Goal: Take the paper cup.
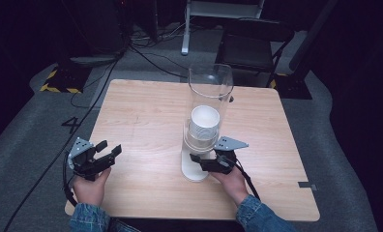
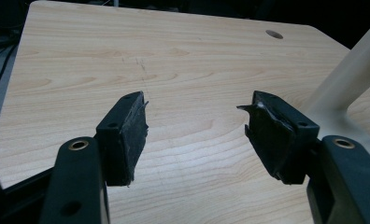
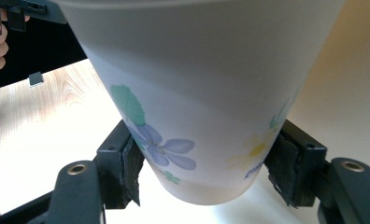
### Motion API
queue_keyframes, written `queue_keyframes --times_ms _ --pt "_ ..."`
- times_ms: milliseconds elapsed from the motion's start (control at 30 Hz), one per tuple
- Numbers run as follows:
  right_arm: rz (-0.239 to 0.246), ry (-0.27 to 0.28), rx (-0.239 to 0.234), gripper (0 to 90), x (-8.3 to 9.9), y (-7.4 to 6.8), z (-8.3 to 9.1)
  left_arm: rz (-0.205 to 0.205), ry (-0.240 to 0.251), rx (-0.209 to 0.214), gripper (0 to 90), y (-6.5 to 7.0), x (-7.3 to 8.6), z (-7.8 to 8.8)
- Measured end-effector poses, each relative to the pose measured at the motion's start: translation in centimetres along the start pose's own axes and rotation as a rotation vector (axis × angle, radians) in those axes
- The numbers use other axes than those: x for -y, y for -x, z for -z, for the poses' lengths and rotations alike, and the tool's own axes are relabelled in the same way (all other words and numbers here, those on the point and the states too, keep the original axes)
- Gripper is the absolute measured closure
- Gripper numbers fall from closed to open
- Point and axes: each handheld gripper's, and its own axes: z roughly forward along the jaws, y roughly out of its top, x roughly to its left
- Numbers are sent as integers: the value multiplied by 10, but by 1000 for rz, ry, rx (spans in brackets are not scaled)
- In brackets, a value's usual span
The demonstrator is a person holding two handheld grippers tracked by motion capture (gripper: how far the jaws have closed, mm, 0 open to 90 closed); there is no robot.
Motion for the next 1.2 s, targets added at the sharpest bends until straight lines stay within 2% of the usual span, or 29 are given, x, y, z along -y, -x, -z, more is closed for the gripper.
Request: queue_keyframes --times_ms 100,833,967,1033,1167,1200 --pt "22 5 9 345 1 -1 0 1 0 0 376 0 0 0" --pt "43 -41 25 345 21 -1 -4 10 2 8 376 -1 -1 -2" --pt "52 -84 29 345 25 -1 -5 13 2 11 376 -1 -1 -3" --pt "53 -88 29 345 26 -1 -5 14 -1 13 376 -1 -1 -4" --pt "33 -111 18 345 29 -1 -7 19 -1 12 376 -1 -1 -5" --pt "30 -141 16 345 30 -1 -8 17 -1 16 376 -2 -1 -5"
